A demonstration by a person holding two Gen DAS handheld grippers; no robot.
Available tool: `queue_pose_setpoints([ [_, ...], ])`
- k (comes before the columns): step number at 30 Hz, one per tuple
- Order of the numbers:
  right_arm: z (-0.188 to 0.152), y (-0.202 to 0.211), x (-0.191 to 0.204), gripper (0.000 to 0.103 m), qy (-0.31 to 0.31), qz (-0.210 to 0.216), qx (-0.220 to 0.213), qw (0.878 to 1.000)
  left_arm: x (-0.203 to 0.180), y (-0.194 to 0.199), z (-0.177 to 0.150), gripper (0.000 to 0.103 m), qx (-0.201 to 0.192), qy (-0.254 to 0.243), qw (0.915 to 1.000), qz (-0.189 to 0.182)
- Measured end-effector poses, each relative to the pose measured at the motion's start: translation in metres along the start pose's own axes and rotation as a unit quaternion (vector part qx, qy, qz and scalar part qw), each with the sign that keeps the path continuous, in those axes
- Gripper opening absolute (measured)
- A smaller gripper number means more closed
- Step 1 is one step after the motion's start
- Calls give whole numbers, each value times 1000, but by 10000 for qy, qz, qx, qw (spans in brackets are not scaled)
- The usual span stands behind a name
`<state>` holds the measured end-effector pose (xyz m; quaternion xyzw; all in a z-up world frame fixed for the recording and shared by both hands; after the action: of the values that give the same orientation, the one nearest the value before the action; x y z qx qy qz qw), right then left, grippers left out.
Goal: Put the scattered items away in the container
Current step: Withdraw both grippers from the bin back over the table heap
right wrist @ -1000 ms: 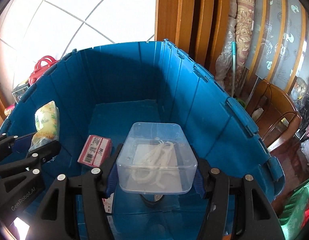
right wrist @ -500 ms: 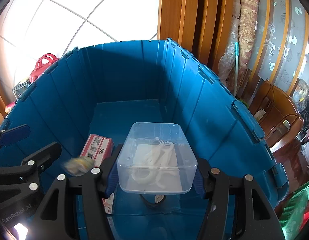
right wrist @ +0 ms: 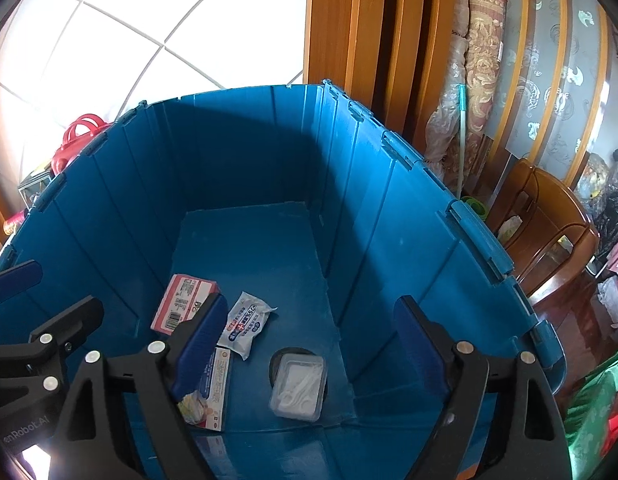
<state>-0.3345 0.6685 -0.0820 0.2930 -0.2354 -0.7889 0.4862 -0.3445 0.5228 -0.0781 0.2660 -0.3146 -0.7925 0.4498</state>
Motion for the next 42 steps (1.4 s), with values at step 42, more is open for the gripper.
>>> queue_pose_setpoints([
  [42, 23, 186, 243, 97, 562, 696, -1150, 9893, 251, 176, -68, 82, -1000, 945, 9882, 668],
])
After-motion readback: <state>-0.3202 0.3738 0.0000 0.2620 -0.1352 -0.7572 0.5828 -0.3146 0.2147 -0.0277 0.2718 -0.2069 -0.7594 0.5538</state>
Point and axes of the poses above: each gripper's, at about its wrist camera, not at the fingertips, and y roughly against the way its jaws point, x to its left, z to its top, the point moved 9 cm from there along -y, roughly the way its jaws point, and after that the axes turned 15 degrees about -z, right-handed, at the moved point
